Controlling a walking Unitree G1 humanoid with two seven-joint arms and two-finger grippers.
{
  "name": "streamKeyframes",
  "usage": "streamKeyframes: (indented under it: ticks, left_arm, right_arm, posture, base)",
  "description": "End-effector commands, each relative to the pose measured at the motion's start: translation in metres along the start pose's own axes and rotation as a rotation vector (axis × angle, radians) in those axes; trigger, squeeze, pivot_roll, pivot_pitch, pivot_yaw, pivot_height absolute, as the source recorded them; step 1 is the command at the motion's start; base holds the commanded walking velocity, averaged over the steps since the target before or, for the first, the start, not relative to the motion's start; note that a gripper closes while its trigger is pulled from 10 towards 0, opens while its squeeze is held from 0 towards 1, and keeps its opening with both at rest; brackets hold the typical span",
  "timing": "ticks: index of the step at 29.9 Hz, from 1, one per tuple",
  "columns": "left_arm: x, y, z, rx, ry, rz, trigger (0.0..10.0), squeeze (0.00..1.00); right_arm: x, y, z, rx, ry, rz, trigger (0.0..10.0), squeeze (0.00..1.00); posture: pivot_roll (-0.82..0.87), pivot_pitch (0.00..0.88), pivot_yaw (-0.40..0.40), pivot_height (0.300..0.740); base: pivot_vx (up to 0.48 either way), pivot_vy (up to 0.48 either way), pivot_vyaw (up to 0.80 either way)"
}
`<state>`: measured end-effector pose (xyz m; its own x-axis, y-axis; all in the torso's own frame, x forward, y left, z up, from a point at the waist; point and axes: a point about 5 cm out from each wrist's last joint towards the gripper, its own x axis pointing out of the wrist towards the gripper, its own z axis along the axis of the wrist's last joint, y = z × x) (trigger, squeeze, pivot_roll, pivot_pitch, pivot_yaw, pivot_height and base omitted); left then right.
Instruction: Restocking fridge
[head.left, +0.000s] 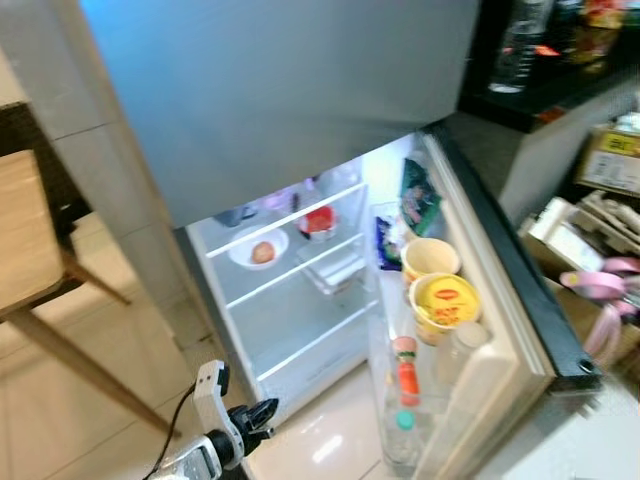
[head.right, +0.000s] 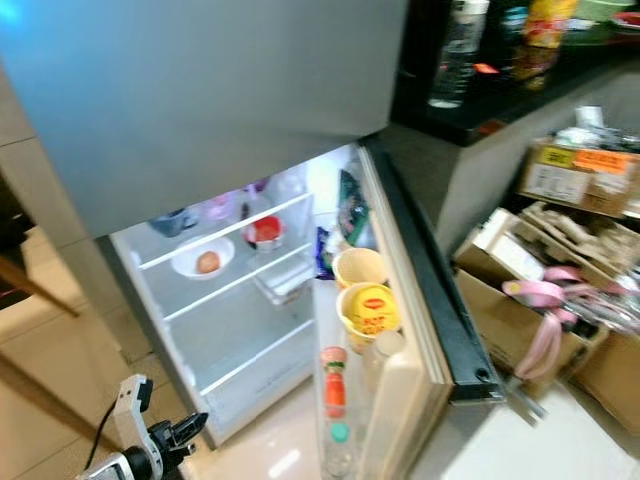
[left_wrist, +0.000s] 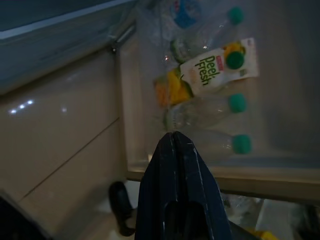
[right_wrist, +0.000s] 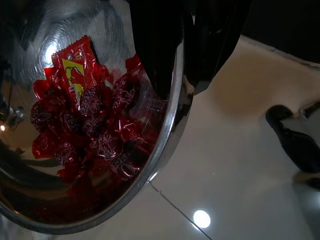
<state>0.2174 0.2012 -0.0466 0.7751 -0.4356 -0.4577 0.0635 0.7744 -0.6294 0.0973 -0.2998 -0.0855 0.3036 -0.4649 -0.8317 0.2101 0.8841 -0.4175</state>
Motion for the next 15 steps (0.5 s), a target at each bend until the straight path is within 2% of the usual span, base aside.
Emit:
streamKeyframes:
  ticks: [1,4,7,11,15]
  left_arm:
    - [-0.007,0.009,0.000,-0.001,-0.007,0.054,10.0,0.00]
    - [-0.019,0.023,-0.013,-0.017,0.016,0.198,10.0,0.00]
    - [-0.029,0.030,-0.029,-0.031,0.057,0.278,10.0,0.00]
    - [-0.037,0.034,-0.042,-0.042,0.083,0.323,10.0,0.00]
    - [-0.039,0.035,-0.044,-0.041,0.081,0.339,10.0,0.00]
  right_arm:
    - [0.000,0.000,-0.004,0.014,0.016,-0.012,10.0,0.00]
    - [0.000,0.000,-0.004,0.017,0.018,-0.010,10.0,0.00]
    - [0.000,0.001,-0.004,0.019,0.018,-0.008,10.0,0.00]
    - [0.000,0.002,-0.004,0.019,0.018,-0.005,10.0,0.00]
    - [0.000,0.002,-0.003,0.018,0.017,-0.004,10.0,0.00]
  posture:
    - [-0.11,0.000,0.018,0.740]
    - [-0.10,0.000,0.021,0.740]
    - [-0.10,0.000,0.023,0.740]
    - [-0.10,0.000,0.020,0.740]
    - [-0.10,0.000,0.019,0.740]
  base:
    - [0.000,0.000,-0.76]
    - [0.000,0.000,-0.77]
    - [0.000,0.000,-0.77]
    - [0.000,0.000,-0.77]
    - [0.000,0.000,-0.77]
